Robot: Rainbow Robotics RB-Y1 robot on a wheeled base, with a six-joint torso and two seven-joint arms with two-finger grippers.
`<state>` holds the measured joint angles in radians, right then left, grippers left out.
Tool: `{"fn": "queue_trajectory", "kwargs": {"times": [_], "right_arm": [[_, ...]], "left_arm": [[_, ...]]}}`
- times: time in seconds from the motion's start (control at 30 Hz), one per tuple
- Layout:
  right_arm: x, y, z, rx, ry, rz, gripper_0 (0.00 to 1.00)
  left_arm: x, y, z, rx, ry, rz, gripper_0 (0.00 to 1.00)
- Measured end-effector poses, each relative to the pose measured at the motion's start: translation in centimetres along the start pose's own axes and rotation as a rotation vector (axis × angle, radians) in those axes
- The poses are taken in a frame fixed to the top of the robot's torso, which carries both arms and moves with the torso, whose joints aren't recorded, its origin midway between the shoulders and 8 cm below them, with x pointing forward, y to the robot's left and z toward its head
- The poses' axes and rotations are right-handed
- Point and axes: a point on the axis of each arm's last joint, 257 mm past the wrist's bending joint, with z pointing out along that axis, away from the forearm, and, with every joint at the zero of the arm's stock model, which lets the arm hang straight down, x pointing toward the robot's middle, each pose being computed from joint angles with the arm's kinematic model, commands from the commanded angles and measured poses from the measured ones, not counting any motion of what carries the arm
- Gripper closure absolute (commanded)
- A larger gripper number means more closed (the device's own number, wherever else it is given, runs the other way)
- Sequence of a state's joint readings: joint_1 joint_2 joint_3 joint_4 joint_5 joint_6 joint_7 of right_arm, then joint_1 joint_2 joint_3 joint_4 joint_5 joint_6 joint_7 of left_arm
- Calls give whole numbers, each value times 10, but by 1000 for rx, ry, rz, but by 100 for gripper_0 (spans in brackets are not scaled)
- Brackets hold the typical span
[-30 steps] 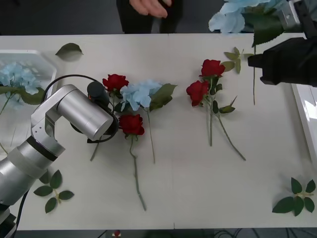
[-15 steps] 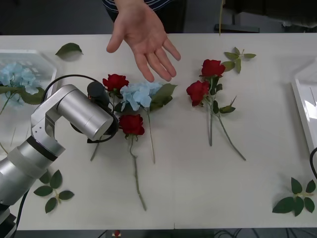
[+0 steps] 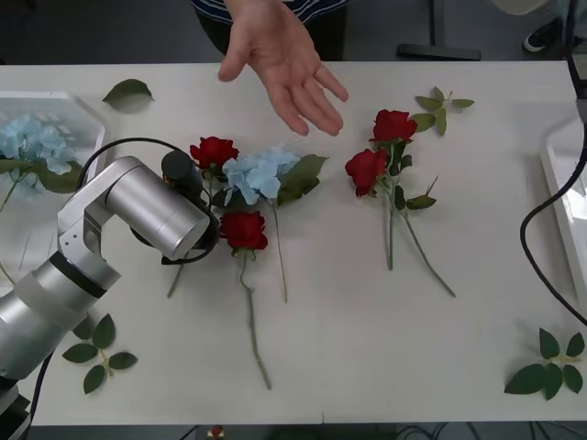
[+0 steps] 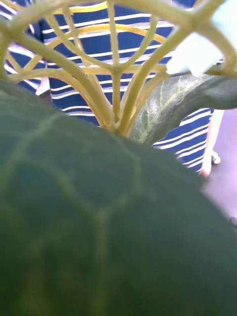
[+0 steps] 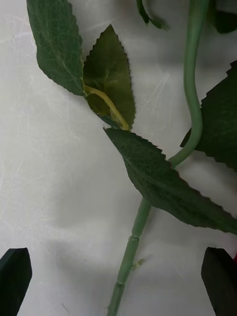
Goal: Place the red flowers into the right box and the blue flowers into the left box. If a person shows an open palm, hand one flower to the person first, then continue sorting.
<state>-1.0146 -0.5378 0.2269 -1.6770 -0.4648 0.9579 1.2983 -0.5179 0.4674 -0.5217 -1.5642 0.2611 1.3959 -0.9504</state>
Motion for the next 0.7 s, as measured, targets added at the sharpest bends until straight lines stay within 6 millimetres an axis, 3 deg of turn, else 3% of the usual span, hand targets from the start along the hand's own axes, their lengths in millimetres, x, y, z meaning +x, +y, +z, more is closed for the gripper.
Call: {"fn": "queue_trajectory", "kwargs": {"times": [0.3, 0.7], "right_arm": [[-7, 25, 8, -32, -16, 49, 100], [-6, 27, 8, -39, -14, 53, 100]], "left_arm": [[0, 0, 0, 0, 0, 0, 0], [0, 0, 0, 0, 0, 0, 0]]}}
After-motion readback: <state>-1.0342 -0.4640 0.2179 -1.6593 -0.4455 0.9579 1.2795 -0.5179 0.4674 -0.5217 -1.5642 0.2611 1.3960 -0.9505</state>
